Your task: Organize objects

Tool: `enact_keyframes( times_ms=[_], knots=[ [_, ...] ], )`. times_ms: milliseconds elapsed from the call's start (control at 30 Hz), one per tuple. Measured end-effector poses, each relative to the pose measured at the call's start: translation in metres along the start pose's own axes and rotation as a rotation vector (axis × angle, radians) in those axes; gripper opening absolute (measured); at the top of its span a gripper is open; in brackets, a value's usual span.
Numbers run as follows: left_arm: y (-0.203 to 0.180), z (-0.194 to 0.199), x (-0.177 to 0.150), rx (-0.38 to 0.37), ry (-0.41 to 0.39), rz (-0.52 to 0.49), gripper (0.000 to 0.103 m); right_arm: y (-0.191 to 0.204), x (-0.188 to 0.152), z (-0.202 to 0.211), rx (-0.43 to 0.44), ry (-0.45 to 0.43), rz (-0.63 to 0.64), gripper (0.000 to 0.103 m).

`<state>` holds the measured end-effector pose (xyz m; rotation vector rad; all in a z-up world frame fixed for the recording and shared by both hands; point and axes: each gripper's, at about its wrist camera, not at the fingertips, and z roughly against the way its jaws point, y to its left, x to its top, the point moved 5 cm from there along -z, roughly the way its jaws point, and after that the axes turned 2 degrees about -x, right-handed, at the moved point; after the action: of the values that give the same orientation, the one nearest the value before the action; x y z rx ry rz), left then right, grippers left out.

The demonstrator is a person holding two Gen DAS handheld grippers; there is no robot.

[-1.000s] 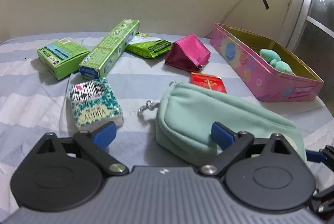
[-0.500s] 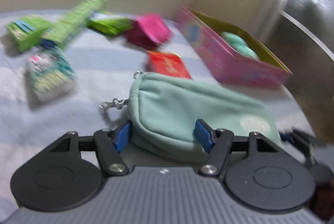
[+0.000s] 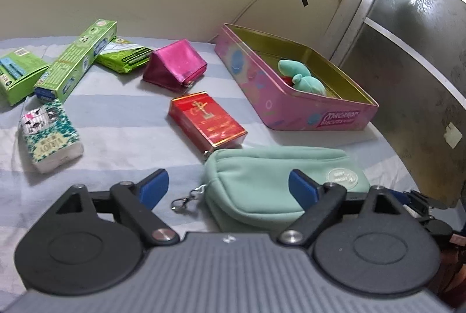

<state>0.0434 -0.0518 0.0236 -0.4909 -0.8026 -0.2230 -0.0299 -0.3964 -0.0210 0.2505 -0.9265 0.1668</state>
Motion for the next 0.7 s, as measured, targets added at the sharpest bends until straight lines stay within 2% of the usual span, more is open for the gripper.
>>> enact_keyframes(
  times_ms=[133, 267, 333, 400, 633, 700],
  knots=[
    [0.003, -0.015, -0.001, -0.013, 0.061, 0.029, 0.091, 0.015, 0.005, -0.015, 0.057, 0.007, 0.043, 0.090],
    [-0.008, -0.039, -0.001, -0.042, 0.116, -0.008, 0.089, 0.026, 0.010, -0.028, 0.099, 0.004, 0.071, 0.096],
    [-0.016, -0.051, -0.001, -0.008, 0.124, -0.063, 0.079, 0.028, 0.011, -0.031, 0.111, 0.002, 0.081, 0.095],
    [-0.027, -0.060, -0.001, 0.022, 0.141, -0.107, 0.077, 0.026, 0.009, -0.030, 0.107, -0.004, 0.087, 0.093],
    [-0.089, -0.083, -0.010, -0.122, 0.217, -0.226, 0.077, -0.033, -0.004, -0.003, 0.021, -0.029, -0.018, 0.094],
    [-0.109, -0.091, -0.011, -0.153, 0.226, -0.283, 0.082, -0.048, -0.011, 0.007, -0.023, -0.034, -0.036, 0.094]
  ],
)
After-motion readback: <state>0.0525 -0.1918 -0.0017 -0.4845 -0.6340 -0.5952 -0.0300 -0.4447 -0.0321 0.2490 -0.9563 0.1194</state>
